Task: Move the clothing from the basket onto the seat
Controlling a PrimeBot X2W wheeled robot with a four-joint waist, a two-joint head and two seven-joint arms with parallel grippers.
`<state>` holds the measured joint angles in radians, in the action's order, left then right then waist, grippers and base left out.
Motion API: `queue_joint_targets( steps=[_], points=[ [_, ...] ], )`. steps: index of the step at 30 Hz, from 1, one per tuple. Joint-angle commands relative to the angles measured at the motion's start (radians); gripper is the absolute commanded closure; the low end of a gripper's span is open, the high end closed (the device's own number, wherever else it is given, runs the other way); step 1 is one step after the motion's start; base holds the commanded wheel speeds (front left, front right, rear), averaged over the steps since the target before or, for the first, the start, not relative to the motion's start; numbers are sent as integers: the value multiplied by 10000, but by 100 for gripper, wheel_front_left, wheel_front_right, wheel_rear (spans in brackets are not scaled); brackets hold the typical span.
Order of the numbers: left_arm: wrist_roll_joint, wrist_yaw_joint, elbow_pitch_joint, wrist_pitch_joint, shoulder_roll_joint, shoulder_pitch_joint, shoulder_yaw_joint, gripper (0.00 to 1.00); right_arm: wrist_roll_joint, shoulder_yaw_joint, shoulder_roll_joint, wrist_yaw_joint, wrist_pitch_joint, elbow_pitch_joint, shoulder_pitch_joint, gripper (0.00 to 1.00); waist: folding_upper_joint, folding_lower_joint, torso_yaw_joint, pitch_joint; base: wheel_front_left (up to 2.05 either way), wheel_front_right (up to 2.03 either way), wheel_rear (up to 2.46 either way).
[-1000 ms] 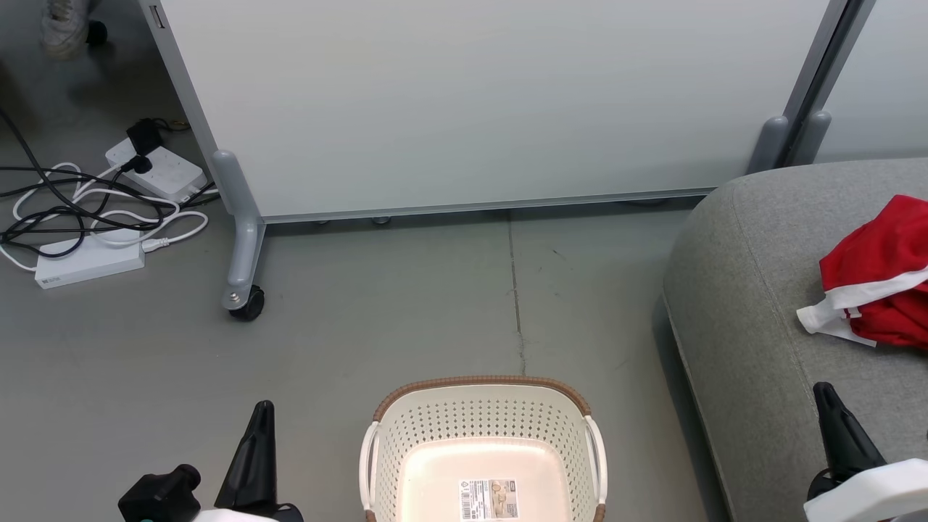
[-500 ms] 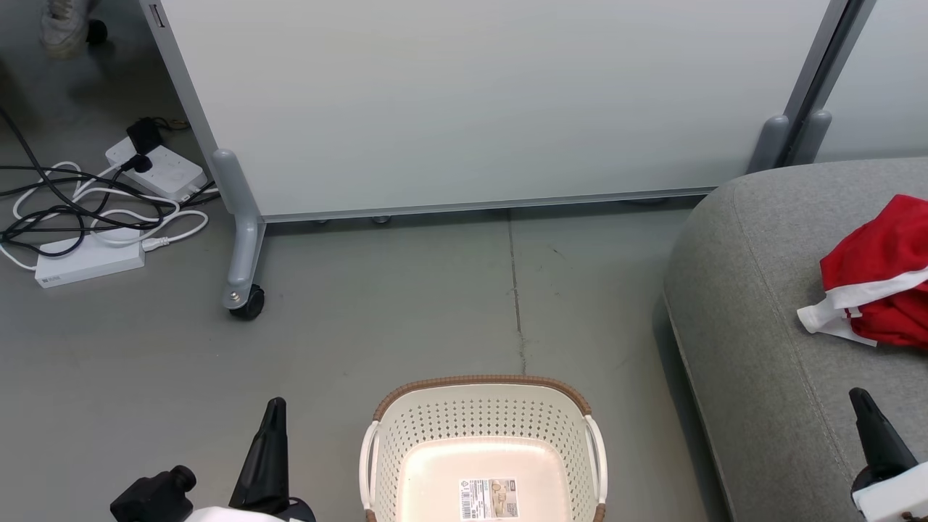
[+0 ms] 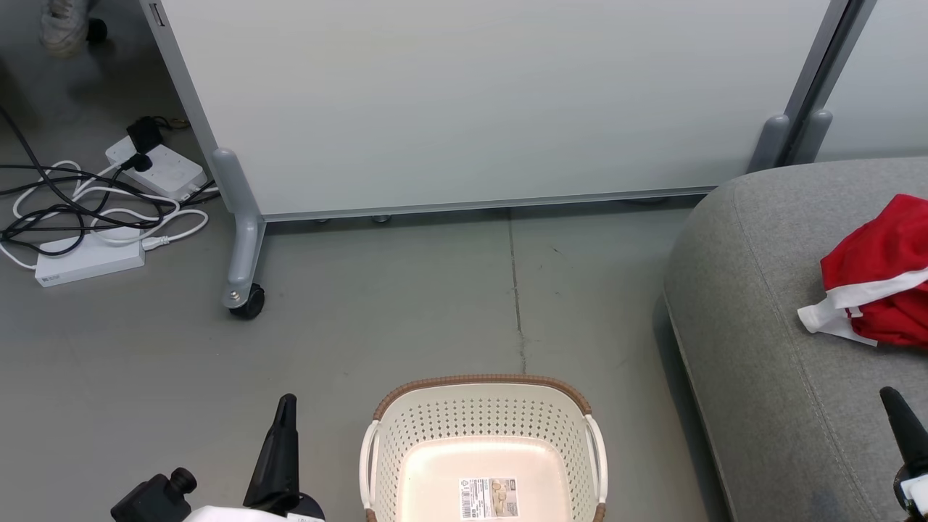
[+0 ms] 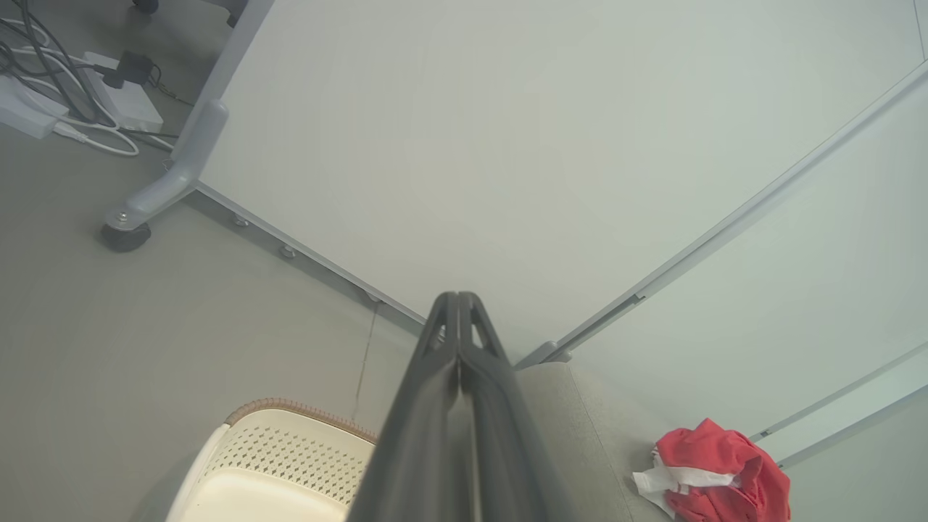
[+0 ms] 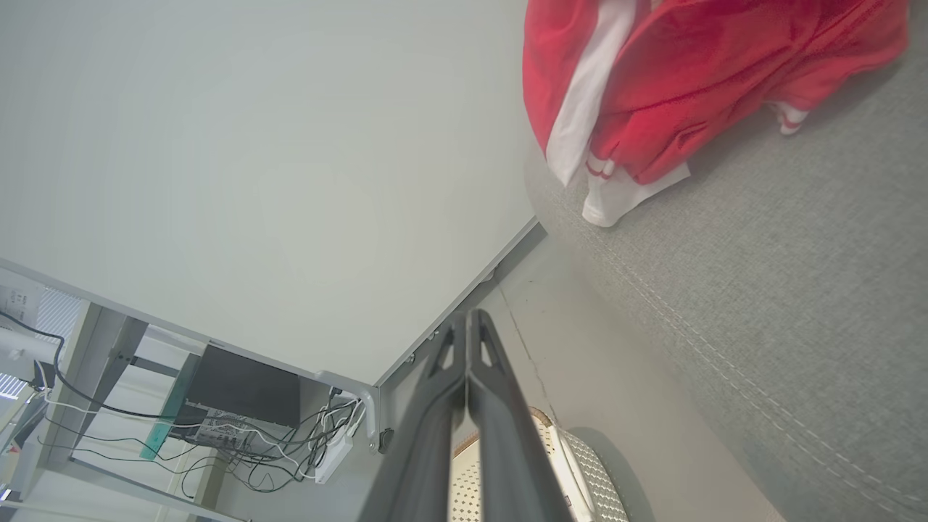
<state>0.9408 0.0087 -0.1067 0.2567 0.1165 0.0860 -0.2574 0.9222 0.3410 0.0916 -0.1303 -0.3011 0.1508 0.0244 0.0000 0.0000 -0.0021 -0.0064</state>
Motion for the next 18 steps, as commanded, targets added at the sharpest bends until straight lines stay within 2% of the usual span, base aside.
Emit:
queue_joint_targets(
  steps=[1, 18],
  points=[
    [333, -96, 172, 30, 23, -131, 2, 100, 371, 194, 137, -5, -191, -17, -282, 100, 0, 0, 1, 2, 0, 0, 0],
    [2161, -470, 361, 43, -176, -119, -175, 100, 2334, 1187, 272, -10, -1285, 405, -545, 100, 0, 0, 8, 21, 0, 0, 0]
  ],
)
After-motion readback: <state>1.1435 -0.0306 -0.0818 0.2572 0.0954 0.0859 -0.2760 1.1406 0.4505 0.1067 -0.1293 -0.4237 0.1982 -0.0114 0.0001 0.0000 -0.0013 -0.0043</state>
